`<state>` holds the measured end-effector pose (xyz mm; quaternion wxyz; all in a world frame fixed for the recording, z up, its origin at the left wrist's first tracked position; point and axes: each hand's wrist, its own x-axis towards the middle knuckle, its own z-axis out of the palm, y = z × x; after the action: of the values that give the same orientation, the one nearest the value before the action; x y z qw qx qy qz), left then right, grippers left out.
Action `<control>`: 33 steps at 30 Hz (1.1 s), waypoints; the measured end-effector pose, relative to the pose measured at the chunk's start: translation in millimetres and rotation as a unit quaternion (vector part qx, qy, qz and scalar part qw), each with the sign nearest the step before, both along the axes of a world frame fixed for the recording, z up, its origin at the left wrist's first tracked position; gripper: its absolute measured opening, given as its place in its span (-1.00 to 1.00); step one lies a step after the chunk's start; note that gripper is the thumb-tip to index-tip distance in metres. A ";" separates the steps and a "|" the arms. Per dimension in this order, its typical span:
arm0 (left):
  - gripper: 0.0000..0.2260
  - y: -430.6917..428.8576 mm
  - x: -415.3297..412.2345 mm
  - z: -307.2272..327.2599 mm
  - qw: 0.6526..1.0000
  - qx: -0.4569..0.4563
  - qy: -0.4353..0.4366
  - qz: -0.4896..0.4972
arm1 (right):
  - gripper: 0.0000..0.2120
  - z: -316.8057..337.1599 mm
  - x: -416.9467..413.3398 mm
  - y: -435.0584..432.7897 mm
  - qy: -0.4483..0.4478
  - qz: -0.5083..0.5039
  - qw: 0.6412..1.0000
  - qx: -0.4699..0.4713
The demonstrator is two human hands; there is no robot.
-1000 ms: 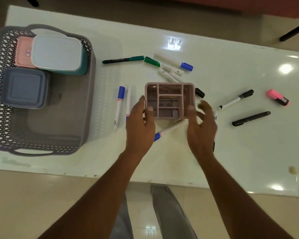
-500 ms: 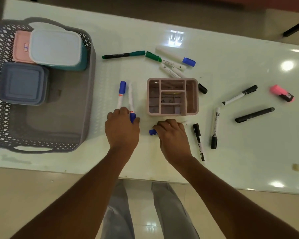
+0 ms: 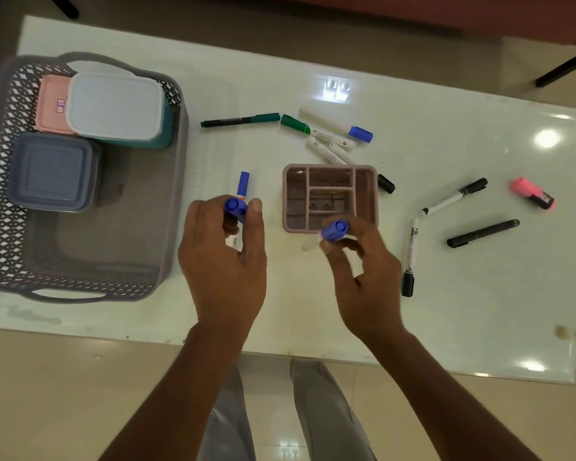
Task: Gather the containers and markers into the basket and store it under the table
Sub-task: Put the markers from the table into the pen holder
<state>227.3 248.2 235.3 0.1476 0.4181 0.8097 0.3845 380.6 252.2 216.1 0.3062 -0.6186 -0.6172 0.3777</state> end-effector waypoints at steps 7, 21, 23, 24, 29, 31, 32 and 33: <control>-0.87 23.7 5.3 47.0 0.990 0.107 -0.081 -0.035 | -0.79 52.1 -17.4 76.3 0.076 -0.028 0.992 0.096; -0.74 41.4 27.3 -17.6 0.989 -0.064 -0.106 -0.080 | -0.74 -8.7 -30.4 109.3 -0.123 0.151 0.980 -0.033; -0.74 40.7 25.6 -24.0 0.989 -0.073 -0.103 -0.072 | -0.73 -8.5 -26.2 104.6 -0.141 0.151 0.978 -0.030; -0.75 40.7 25.0 -26.6 0.989 -0.077 -0.106 -0.067 | -0.73 -8.5 -23.4 101.6 -0.146 0.146 0.978 -0.021; -0.77 41.6 20.9 -36.6 0.991 -0.079 -0.090 -0.056 | -0.71 -9.7 -13.9 77.6 -0.106 0.093 0.986 0.090; -0.79 37.7 19.4 -39.1 0.994 -0.073 -0.067 -0.043 | -0.72 -15.4 -9.5 64.4 -0.094 0.061 0.986 0.120; -0.80 34.2 18.6 -41.4 0.996 -0.066 -0.049 -0.034 | -0.70 -18.5 -6.9 56.4 -0.101 0.044 0.987 0.119; -0.80 30.3 16.7 -44.9 0.997 -0.065 -0.034 -0.022 | -0.69 -21.3 -4.0 47.7 -0.105 0.029 0.987 0.118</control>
<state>244.0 278.5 190.3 0.2102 0.4121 0.8181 0.3415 376.6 299.9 194.8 0.2995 -0.5960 -0.7038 0.2445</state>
